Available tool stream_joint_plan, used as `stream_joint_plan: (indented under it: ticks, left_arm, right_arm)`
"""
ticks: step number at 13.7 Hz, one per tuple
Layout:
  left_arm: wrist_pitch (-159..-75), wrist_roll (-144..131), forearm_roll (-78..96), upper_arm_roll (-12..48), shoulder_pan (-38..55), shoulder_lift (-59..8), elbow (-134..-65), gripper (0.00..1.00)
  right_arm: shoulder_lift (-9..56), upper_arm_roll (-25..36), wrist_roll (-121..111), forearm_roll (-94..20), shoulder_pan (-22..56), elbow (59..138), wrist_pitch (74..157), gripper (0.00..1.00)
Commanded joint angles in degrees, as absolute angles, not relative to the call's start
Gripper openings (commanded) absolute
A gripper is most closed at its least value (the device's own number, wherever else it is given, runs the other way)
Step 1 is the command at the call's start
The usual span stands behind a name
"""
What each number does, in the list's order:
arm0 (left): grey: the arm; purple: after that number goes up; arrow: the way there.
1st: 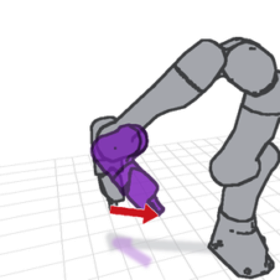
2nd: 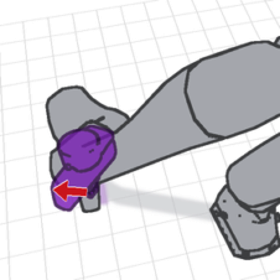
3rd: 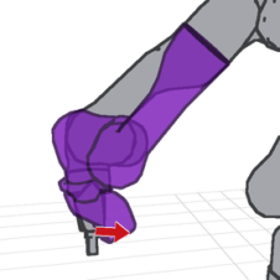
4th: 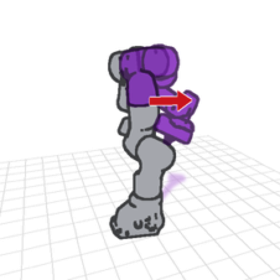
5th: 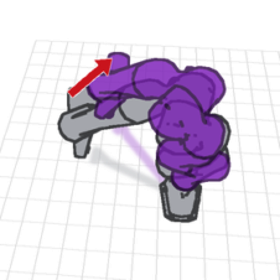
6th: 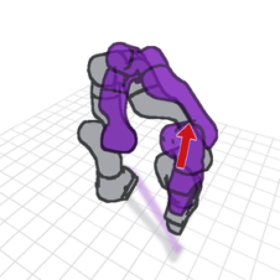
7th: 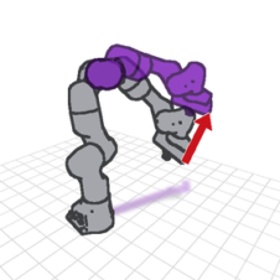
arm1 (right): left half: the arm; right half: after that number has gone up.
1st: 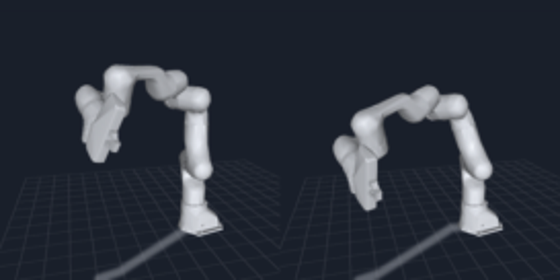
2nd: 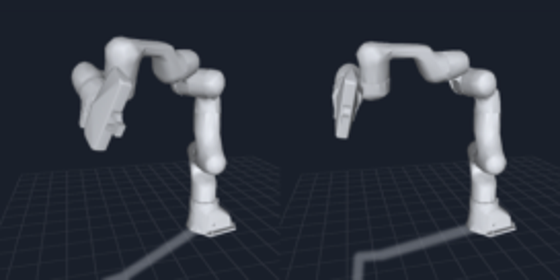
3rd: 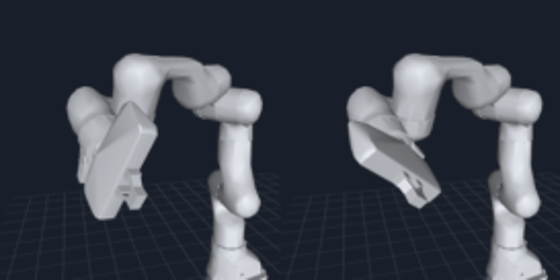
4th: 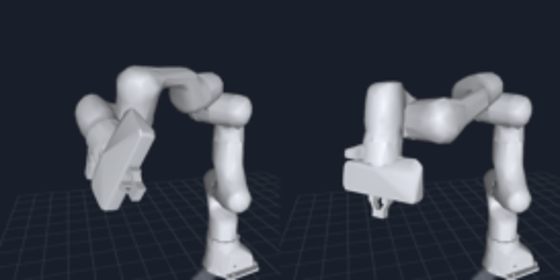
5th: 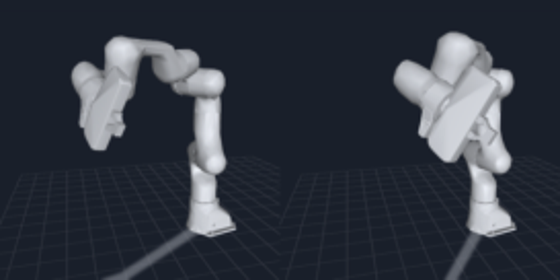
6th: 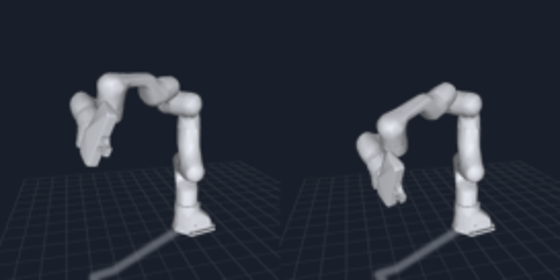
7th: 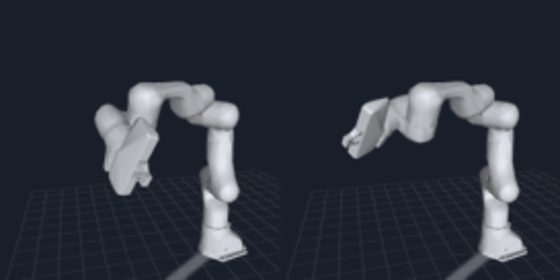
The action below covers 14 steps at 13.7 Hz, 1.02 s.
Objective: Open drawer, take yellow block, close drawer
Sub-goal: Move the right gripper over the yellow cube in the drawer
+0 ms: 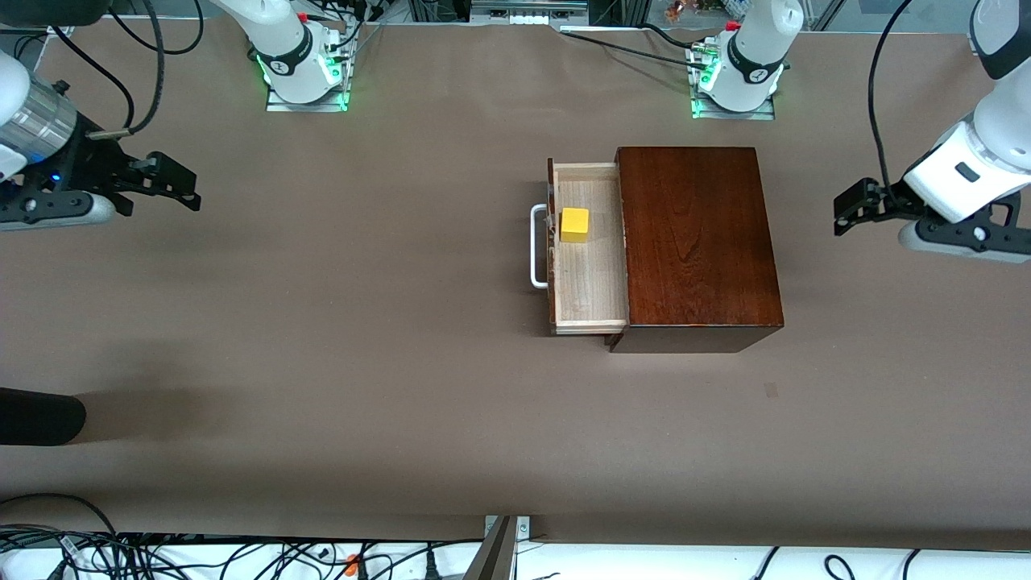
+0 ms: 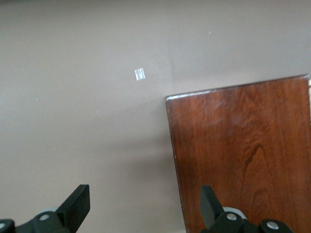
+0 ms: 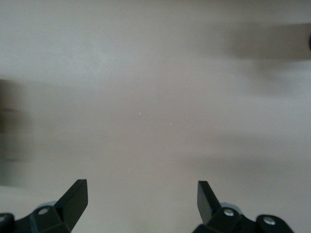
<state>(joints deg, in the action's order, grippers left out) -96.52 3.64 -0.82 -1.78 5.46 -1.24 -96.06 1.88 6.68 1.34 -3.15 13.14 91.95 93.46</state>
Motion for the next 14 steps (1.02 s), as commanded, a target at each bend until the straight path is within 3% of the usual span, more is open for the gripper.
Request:
stream_joint_plan:
  ticks: [1, 3, 8, 11, 14]
  left_arm:
    - [-97.21, 4.39, -1.41, -1.58, 5.63, 0.88, -98.53, 1.00]
    - [-97.03, 4.31, -1.41, -1.32, 5.45, 0.88, -98.35, 1.00]
    - [-93.79, 4.48, -1.41, -1.49, 4.75, 0.88, -96.51, 1.00]
    - [-93.34, 4.75, -1.41, -1.49, 3.60, 1.05, -96.42, 1.00]
    - [-92.81, 4.75, -1.32, -1.49, 3.60, 0.97, -96.42, 1.00]
  right_arm:
    - [0.71, 3.97, 0.97, -4.04, 13.97, 90.35, 92.72, 1.00]
    - [0.53, 0.55, 0.70, -3.96, 13.97, 90.35, 92.72, 1.00]
    - [1.84, -15.08, -2.64, -3.87, 14.93, 90.35, 93.68, 1.00]
    - [8.50, -18.89, -5.70, -3.16, 21.24, 89.22, 101.30, 1.00]
    - [18.51, -18.90, -10.10, 1.38, 28.63, 79.76, 103.80, 1.00]
